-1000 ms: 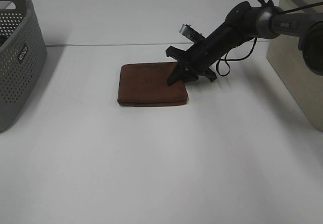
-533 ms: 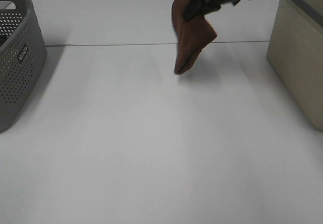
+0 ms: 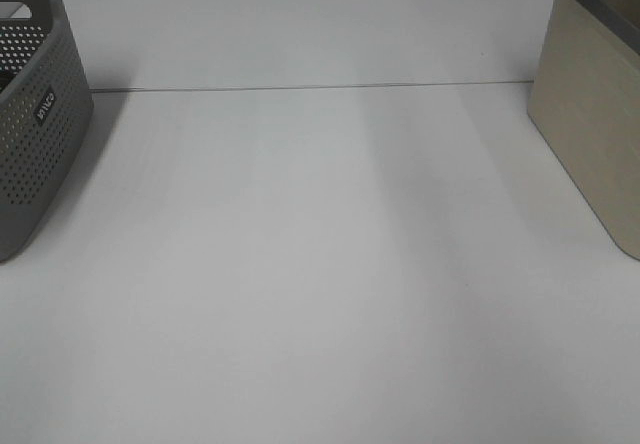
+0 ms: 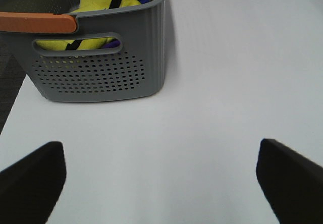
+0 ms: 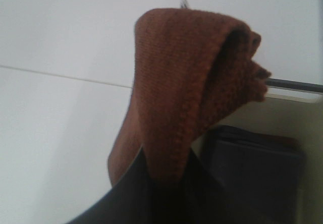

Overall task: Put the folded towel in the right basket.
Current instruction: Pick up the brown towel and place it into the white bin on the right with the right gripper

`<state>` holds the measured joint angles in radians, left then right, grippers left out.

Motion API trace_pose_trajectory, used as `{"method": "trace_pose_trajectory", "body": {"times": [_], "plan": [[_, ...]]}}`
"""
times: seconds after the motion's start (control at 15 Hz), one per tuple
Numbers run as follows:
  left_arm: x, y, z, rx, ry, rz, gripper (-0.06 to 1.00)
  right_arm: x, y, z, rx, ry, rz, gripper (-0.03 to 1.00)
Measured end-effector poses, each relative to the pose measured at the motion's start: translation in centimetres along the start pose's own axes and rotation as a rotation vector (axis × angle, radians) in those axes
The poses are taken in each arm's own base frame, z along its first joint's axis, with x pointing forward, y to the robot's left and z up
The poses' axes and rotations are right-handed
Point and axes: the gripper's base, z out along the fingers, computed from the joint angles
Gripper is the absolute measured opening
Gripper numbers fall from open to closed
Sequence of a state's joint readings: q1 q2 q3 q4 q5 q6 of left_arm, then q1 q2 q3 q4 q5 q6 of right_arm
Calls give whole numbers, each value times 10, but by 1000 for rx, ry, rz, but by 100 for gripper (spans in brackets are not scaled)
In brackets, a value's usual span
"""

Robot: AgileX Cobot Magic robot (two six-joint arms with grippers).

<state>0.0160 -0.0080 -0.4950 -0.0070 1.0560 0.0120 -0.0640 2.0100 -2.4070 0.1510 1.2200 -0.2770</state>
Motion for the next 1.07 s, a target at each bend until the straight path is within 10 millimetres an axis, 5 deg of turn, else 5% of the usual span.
{"method": "trace_pose_trajectory", "body": {"times": [0.2,0.33,0.73,0.87,1.07], "plan": [[0,0,0,0,0,0,97,13,-53,-16,113,5,79,8],[0,0,0,0,0,0,97,32,-79,-7,141,73,136,8],[0,0,0,0,0,0,97,86,-89,60,66,307,277,11],[0,0,0,0,0,0,97,94,-91,74,65,341,310,23],[0,0,0,0,0,0,97,95,-90,77,70,345,361,55]]}}
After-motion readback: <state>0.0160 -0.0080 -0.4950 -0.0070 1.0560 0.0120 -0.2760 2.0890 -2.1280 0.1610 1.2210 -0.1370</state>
